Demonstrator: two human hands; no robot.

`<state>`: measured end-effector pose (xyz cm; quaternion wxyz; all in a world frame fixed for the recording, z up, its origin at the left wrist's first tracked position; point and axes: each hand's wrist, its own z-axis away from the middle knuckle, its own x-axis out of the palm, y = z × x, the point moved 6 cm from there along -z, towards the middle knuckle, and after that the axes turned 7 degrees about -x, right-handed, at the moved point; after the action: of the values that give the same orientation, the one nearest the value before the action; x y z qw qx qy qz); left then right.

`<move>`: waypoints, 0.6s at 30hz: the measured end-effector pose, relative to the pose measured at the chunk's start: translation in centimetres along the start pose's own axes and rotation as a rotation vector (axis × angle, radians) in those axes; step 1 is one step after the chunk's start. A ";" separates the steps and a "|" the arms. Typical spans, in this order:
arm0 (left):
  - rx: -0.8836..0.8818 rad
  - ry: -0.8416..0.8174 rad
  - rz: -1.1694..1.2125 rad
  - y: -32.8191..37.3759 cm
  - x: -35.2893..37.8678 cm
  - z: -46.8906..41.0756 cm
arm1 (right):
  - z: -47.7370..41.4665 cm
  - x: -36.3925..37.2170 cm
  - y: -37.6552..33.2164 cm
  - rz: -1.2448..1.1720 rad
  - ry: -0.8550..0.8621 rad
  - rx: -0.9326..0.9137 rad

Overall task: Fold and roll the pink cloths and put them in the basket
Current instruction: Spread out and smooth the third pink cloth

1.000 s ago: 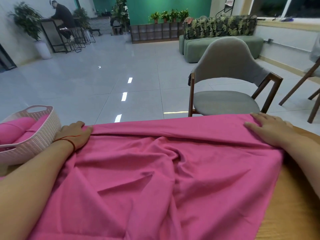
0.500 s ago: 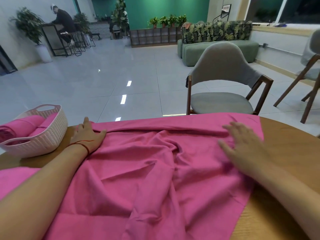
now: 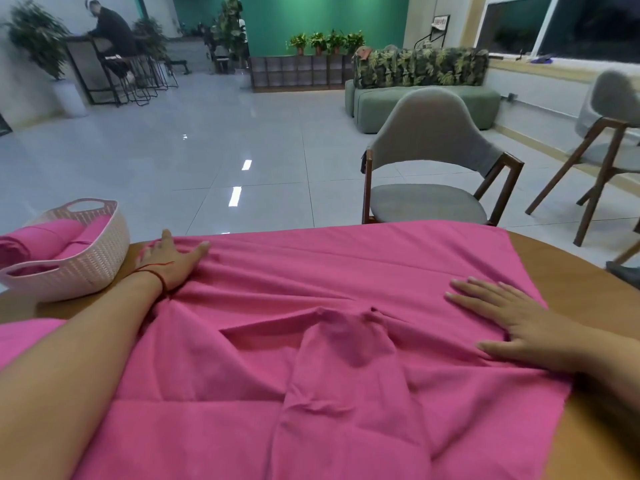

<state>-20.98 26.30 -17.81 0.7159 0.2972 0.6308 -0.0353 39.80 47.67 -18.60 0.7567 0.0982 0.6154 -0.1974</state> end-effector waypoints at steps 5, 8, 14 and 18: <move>0.161 -0.084 -0.063 -0.7 1.0 -2.6 | 0.6 -0.4 2.7 -0.045 0.069 0.008; 0.193 -0.068 -0.052 -0.3 0.4 -0.9 | -0.1 -1.2 3.6 -0.110 0.109 0.057; 0.195 -0.109 -0.087 -0.7 0.3 2.8 | -1.2 -3.3 1.2 -0.248 0.210 0.172; 0.202 -0.118 -0.076 -0.8 -0.6 6.0 | -1.1 -2.9 -1.5 -0.186 0.340 0.205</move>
<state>-16.16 22.66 -17.38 0.7165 0.3409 0.5915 -0.1431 37.66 47.25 -15.87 0.6068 0.1493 0.7173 -0.3083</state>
